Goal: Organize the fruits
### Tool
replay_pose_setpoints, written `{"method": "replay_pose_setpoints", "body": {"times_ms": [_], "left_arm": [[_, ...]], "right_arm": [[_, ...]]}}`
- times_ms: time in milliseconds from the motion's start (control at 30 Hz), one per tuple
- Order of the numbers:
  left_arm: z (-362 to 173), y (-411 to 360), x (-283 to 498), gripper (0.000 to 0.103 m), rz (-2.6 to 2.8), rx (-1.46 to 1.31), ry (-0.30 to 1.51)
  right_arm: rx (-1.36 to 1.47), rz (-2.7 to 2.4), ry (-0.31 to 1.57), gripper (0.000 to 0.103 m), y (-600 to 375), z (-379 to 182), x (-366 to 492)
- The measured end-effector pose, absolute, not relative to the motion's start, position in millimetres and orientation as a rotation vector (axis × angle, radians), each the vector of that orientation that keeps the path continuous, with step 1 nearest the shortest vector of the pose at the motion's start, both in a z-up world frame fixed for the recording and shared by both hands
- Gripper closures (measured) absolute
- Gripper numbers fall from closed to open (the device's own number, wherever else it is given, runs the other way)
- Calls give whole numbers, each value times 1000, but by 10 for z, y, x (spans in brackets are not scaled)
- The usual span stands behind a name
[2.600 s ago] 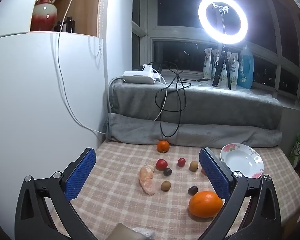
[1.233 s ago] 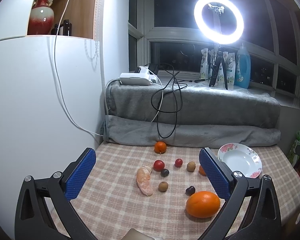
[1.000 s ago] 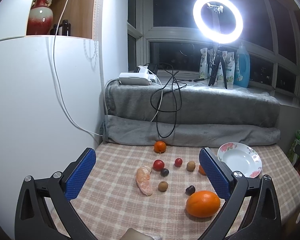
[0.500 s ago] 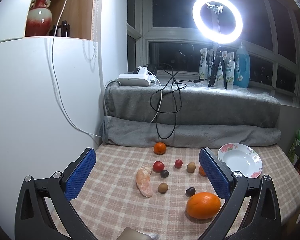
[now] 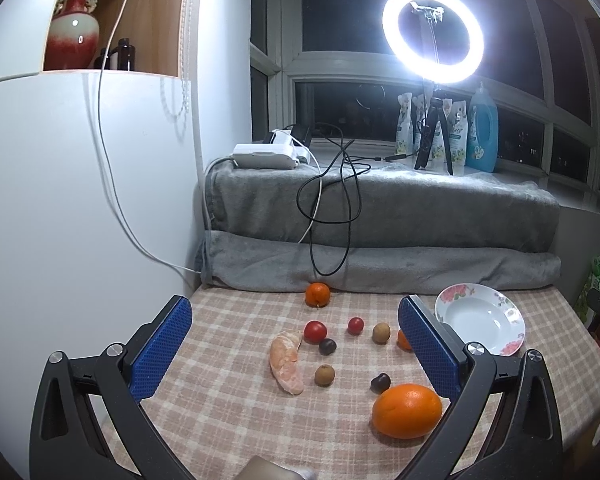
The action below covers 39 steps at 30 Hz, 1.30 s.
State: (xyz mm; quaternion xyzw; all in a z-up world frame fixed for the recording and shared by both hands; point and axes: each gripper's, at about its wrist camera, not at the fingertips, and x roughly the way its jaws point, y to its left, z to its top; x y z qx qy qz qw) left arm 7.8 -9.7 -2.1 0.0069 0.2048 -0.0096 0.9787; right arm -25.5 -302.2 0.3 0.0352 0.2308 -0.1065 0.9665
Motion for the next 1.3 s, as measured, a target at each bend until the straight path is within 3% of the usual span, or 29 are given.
{"method": "replay_pose_setpoints", "body": {"times_ms": [833, 1033, 1300], "left_arm": [[-434, -36, 248, 0, -160, -68, 562], [-694, -44, 288, 14, -260, -134, 678], [-998, -130, 260, 25, -358, -187, 787]], "right_arm": [[27, 10, 555, 0, -2808, -252, 47], [31, 110, 641, 0, -2702, -435, 224], [99, 251, 758, 21, -2567, -688, 470]]}}
